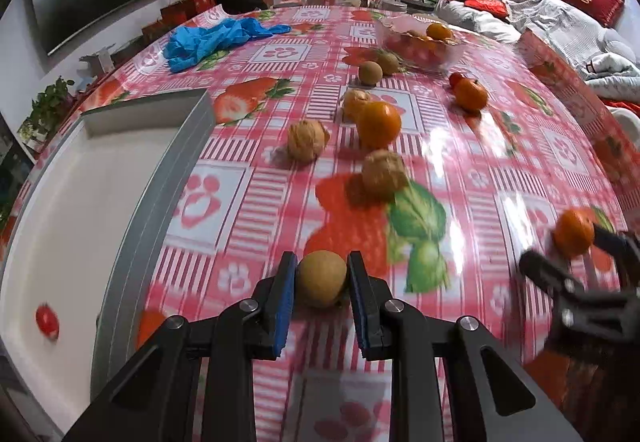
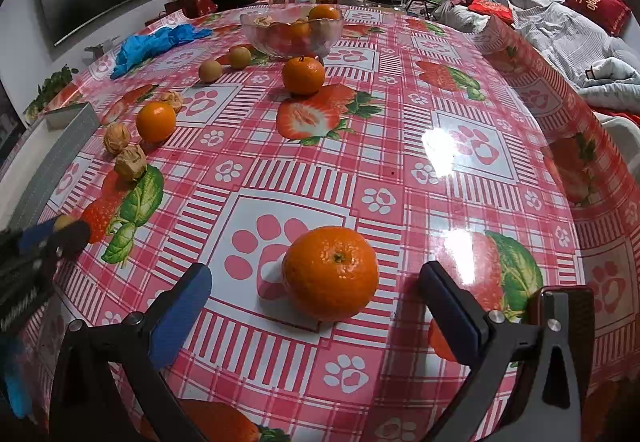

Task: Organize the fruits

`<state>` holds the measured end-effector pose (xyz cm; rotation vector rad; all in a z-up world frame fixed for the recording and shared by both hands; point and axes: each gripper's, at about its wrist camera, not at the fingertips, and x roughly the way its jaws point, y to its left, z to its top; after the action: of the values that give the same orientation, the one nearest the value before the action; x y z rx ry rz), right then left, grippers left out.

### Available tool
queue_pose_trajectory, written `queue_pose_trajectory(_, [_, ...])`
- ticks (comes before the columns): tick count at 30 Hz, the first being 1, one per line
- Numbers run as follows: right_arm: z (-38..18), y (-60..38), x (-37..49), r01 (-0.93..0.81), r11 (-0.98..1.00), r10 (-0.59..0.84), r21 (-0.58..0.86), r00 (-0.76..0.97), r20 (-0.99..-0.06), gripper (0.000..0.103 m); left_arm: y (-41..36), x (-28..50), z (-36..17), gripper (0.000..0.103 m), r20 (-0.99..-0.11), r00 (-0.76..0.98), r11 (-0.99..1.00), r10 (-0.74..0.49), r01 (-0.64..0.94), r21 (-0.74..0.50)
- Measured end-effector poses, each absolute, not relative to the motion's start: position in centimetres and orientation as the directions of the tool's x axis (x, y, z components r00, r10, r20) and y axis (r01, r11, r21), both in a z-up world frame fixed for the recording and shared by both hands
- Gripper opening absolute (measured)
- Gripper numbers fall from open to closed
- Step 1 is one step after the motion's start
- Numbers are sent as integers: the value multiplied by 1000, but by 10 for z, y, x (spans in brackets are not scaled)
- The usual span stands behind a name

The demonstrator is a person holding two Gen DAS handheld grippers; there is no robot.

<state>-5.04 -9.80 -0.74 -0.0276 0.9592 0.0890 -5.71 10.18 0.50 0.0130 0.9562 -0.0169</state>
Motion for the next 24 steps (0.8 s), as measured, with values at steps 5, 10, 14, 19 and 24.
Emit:
queue_pose_trajectory(5, [-8,-98,-50,-88,996,63,15,571,-819,103,102,-57,3,68,-802,597,1000,-22,24,-10])
queue_pose_trajectory(10, [-8,-98,-50,-88,996,62,14,571,-819,103,105,-56,-2,89,-811,584,999,-33,9,-34])
queue_pose_trajectory(14, [-8,-98,-50,-88,996,61,13,571,-819,103,100,-54,-5,100,-820,572,999,-31,29,-18])
queue_pose_trajectory(19, [-8,-97,-50,-88,996,60,12,571,-819,103,101,-54,-6,102,-822,568,999,-35,26,-25])
queue_pose_trajectory(24, [-8,-97,-50,-88,996,60,12,571,-819,103,102,-53,-7,102,-822,568,999,-34,26,-24])
